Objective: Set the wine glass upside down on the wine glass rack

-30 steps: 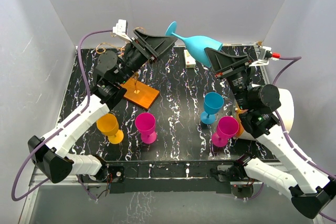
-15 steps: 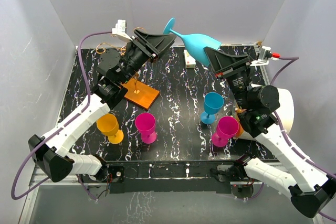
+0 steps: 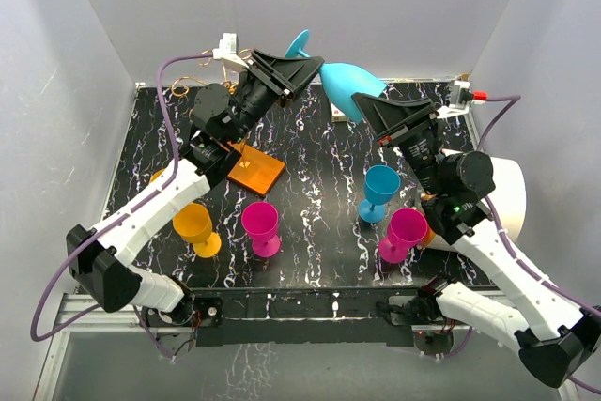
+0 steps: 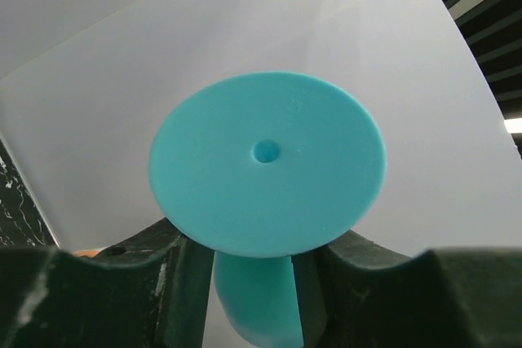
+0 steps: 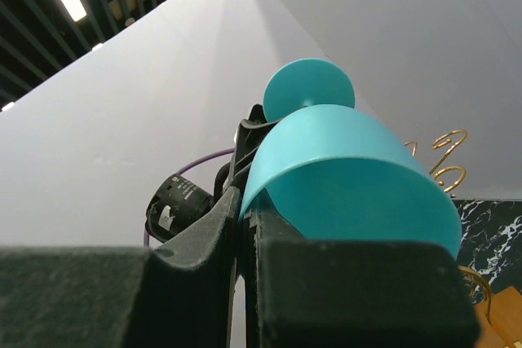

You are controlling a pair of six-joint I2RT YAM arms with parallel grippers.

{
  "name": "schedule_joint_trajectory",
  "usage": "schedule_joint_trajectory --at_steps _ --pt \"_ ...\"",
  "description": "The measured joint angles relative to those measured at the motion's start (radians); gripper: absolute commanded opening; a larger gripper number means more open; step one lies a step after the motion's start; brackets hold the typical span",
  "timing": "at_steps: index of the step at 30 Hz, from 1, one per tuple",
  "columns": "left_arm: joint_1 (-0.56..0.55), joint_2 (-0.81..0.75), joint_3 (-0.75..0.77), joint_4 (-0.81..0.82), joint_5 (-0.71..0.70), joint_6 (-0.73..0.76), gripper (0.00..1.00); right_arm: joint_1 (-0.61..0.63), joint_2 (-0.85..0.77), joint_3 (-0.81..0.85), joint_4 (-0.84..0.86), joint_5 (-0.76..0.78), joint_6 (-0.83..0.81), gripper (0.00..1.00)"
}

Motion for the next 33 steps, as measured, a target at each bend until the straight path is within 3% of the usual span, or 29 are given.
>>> schedule_joint_trajectory --at_steps 11,17,22,27,33 --pt "-0.006 0.021 0.000 0.071 -0.013 -0.008 0.00 -0.004 -0.011 -0.013 -0.043 -0.033 0.008 0.00" --pt "-0.013 0.042 0.000 0.094 0.004 -0.003 0.00 -0.005 -0.045 -0.030 -0.091 -0.027 0.007 0.00" --pt "-0.013 0.044 -0.007 0.100 0.002 0.014 0.00 -0.004 -0.054 -0.029 -0.164 -0.029 0.013 0.42" --pt "-0.009 0.019 -0.021 0.096 -0.011 0.109 0.00 0.002 -0.058 -0.026 -0.325 -0.033 0.006 0.58" --pt "-0.007 -0.039 -0.008 0.016 0.022 0.388 0.00 0.002 -0.059 0.047 -0.547 -0.107 -0.085 0.73"
